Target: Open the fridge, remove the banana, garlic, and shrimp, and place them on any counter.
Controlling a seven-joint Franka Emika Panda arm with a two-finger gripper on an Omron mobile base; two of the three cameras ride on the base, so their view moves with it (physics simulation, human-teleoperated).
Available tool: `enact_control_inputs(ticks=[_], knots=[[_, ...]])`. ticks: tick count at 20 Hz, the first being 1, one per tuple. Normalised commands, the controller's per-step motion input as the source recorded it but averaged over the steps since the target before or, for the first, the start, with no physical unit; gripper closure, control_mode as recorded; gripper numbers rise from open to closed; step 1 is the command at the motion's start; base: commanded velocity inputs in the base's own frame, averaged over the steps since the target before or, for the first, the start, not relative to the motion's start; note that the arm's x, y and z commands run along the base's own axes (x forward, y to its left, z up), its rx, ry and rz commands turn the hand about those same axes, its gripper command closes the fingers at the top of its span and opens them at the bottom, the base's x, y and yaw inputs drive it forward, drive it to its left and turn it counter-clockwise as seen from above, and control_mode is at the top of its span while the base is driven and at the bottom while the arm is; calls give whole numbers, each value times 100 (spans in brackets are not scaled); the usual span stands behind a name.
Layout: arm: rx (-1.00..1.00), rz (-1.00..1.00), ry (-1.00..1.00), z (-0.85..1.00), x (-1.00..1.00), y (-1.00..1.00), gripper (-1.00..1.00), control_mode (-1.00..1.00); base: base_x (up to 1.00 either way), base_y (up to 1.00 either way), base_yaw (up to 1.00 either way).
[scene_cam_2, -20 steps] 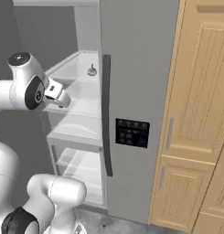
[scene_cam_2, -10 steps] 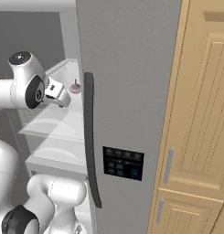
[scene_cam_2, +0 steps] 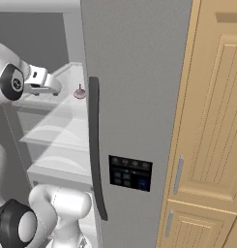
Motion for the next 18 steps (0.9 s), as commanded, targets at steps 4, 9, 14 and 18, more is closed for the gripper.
enact_control_inputs(ticks=[4, 9, 14, 18], knots=[[-8, -3, 1, 1, 84, -16, -100, -100, 0, 0, 0], [0, 0, 0, -24, 68, -28, -100, -100, 0, 0, 0], [0, -1, 0, -41, 40, -1, -100, -100, 0, 0, 0], [-2, -2, 0, -22, 47, 0, -100, -100, 0, 0, 0]])
